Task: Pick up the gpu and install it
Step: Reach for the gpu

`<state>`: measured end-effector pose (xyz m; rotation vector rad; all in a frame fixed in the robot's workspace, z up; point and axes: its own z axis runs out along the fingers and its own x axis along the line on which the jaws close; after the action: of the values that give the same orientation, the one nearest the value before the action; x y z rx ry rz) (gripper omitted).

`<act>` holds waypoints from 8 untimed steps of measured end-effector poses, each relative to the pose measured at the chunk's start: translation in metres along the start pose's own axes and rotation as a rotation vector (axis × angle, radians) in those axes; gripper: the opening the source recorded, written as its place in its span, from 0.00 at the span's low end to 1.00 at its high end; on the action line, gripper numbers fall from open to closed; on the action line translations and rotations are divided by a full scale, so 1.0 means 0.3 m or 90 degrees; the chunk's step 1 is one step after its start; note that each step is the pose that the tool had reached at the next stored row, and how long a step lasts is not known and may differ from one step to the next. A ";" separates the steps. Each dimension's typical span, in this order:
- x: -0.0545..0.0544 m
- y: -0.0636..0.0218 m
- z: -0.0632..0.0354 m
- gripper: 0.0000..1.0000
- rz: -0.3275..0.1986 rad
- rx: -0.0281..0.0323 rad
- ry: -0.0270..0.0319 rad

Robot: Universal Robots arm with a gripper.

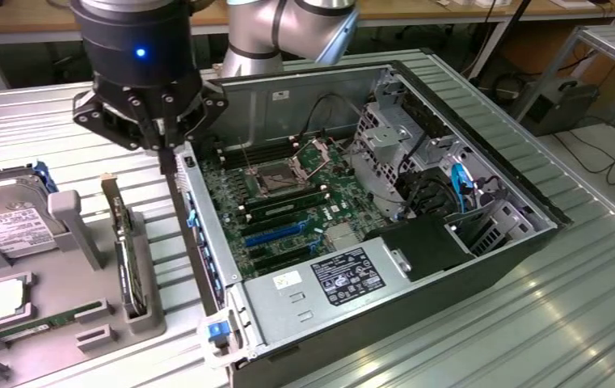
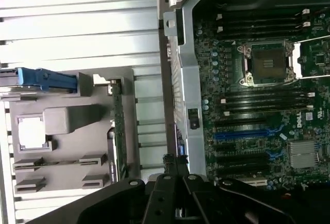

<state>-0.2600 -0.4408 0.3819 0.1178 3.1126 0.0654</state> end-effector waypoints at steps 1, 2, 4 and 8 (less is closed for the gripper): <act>0.023 -0.005 0.004 0.11 0.000 0.0000 -0.0001; 0.038 -0.009 0.007 0.11 0.000 0.0000 -0.0001; 0.079 -0.018 0.014 0.11 0.000 0.0002 -0.0001; 0.177 -0.039 0.035 0.11 0.000 0.0013 -0.0001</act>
<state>-0.3135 -0.4479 0.3698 0.1178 3.1126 0.0621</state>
